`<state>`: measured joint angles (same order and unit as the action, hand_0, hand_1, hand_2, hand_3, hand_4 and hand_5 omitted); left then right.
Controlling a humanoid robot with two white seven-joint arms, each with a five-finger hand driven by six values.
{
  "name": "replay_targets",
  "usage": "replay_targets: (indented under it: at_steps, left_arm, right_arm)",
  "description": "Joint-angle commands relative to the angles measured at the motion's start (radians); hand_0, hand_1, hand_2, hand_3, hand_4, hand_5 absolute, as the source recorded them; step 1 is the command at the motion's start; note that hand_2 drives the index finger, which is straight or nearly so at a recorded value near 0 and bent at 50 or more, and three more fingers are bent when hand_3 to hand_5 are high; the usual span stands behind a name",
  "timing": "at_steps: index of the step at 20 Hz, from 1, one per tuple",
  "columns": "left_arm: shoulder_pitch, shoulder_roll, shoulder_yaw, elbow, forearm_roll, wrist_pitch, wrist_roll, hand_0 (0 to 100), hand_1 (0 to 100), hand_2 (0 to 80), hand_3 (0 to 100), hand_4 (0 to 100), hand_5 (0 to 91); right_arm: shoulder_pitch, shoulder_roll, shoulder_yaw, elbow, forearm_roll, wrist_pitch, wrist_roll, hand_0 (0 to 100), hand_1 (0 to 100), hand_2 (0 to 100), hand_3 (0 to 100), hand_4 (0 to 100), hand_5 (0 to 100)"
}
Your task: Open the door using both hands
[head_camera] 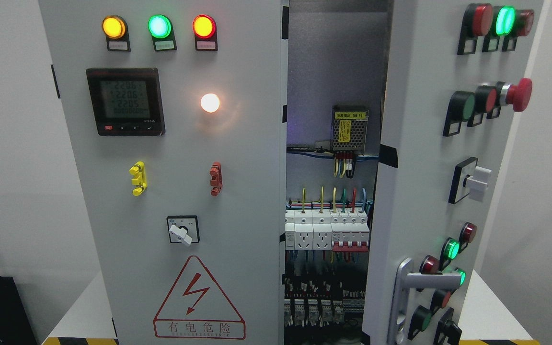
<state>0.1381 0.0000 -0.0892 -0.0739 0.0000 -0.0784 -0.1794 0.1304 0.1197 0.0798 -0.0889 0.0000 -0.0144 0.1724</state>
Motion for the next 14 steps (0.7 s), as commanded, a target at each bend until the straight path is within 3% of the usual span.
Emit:
replay_targets:
  at_steps: [1,14]
  left_arm:
    - [0.000,-0.034,0.000,-0.001,0.000,0.000,0.000,12,39,0.0,0,0,0.0]
    - [0.000,-0.034,0.000,-0.001,0.000,0.000,0.000,12,39,0.0,0,0,0.0]
  right_arm:
    - [0.000,0.000,0.000,0.000,-0.031,0.001,0.002,12,39,0,0,0,0]
    - [0.000,0.000,0.000,0.000,-0.031,-0.001,0.002,12,39,0,0,0,0]
